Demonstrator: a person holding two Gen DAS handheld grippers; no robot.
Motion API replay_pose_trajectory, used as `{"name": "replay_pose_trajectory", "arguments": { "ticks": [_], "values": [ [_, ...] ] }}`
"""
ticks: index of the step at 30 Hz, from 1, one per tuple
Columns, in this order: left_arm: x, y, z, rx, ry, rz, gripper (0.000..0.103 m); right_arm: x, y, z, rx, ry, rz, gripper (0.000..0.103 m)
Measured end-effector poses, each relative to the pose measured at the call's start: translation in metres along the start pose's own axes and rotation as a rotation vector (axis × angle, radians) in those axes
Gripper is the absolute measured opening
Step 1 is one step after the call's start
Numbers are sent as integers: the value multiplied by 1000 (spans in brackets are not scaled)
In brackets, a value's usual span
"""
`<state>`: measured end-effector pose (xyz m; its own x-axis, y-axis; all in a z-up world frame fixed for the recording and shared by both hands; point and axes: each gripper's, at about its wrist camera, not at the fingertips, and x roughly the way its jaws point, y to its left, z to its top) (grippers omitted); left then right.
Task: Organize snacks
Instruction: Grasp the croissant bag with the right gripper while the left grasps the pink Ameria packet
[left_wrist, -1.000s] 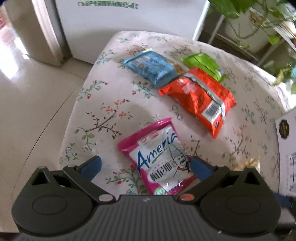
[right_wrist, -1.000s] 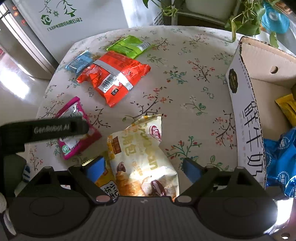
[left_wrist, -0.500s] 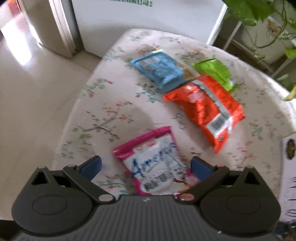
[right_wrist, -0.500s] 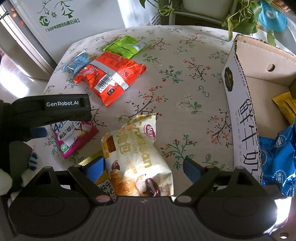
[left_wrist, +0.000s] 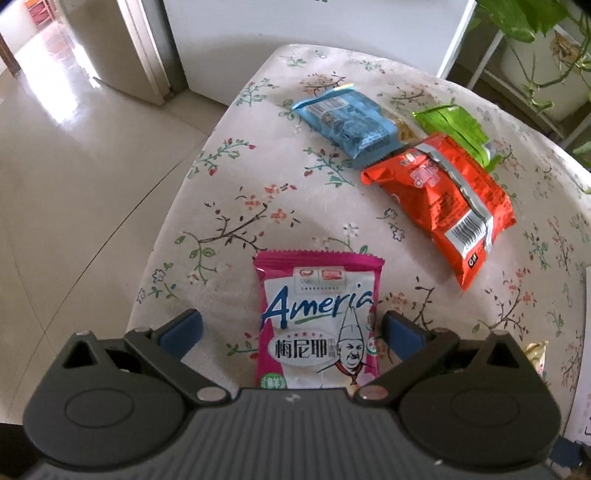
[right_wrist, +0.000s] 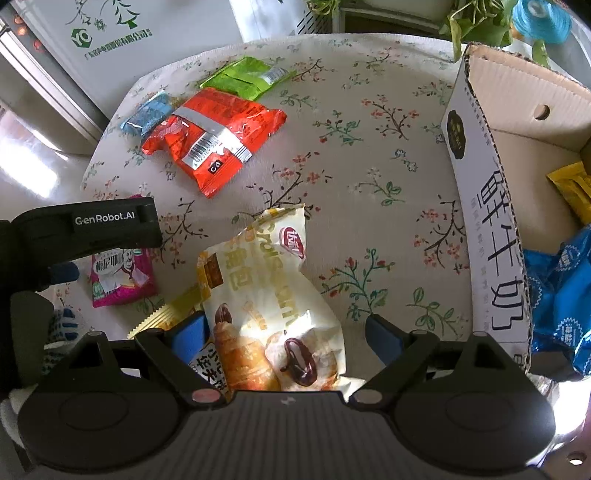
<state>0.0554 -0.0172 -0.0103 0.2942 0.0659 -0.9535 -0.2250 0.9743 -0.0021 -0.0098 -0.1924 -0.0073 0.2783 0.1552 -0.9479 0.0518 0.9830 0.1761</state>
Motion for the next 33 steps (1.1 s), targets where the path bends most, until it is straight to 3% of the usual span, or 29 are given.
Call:
{"name": "replay_pose_trajectory", "arguments": {
  "ticks": [18, 21, 23, 25, 28, 30, 31, 33],
  "values": [
    [-3, -17, -11, 140, 0, -62, 100, 5, 3, 3, 5, -1, 7, 95],
    [-8, -14, -10, 141, -9, -75, 90, 2, 1, 2, 10, -15, 10, 94],
    [-12, -13, -9, 166, -17, -76, 74, 1, -1, 2, 12, -27, 17, 86],
    [-14, -11, -8, 179, -21, -76, 67, 0, -2, 1, 12, -30, 32, 77],
    [-17, -7, -8, 185, -25, -98, 55, -1, 0, 0, 4, -40, 39, 73],
    [-19, -7, -5, 203, -12, -131, 52, -3, -2, 1, 20, -54, 47, 71],
    [-20, -6, -4, 205, -7, -145, 50, -4, -3, 2, 27, -62, 49, 65],
    [-23, -7, -4, 220, -10, -167, 49, -8, -4, 3, 34, -79, 50, 64]
  ]
}}
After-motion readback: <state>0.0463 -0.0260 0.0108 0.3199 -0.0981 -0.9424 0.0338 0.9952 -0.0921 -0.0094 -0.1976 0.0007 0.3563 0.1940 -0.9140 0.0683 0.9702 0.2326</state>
